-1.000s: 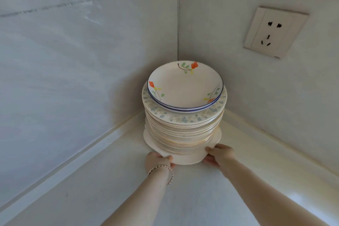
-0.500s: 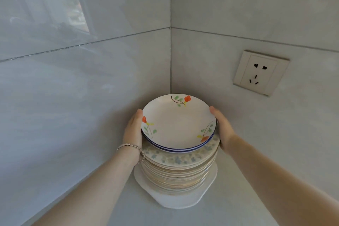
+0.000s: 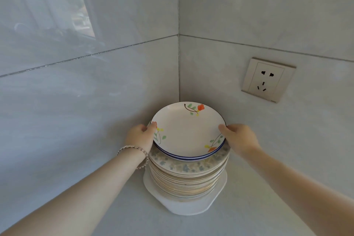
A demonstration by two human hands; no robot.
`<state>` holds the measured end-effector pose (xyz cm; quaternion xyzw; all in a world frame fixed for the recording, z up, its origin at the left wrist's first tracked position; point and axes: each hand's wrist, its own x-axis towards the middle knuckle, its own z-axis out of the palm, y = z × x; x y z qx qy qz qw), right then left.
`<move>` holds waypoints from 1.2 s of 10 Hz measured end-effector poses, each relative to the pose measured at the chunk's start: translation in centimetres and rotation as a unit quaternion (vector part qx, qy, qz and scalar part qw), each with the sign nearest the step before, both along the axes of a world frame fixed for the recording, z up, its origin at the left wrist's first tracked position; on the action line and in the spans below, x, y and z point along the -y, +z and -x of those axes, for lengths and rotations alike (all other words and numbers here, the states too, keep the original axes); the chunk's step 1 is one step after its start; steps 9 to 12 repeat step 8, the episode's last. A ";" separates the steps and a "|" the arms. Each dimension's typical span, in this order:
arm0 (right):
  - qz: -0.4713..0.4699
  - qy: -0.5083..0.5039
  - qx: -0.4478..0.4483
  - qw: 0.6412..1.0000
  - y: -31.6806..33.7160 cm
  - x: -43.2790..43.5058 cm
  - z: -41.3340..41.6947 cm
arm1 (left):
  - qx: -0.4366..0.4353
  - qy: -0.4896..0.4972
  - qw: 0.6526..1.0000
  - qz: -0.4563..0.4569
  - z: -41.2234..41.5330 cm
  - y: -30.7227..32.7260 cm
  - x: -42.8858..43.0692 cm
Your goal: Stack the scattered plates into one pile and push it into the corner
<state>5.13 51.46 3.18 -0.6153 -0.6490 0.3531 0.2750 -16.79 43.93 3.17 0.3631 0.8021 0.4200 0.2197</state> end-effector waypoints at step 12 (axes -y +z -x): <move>0.092 0.039 0.157 0.983 7.9 8.3 -2.1 | -0.287 -0.044 0.931 0.220 -3.9 10.0 7.3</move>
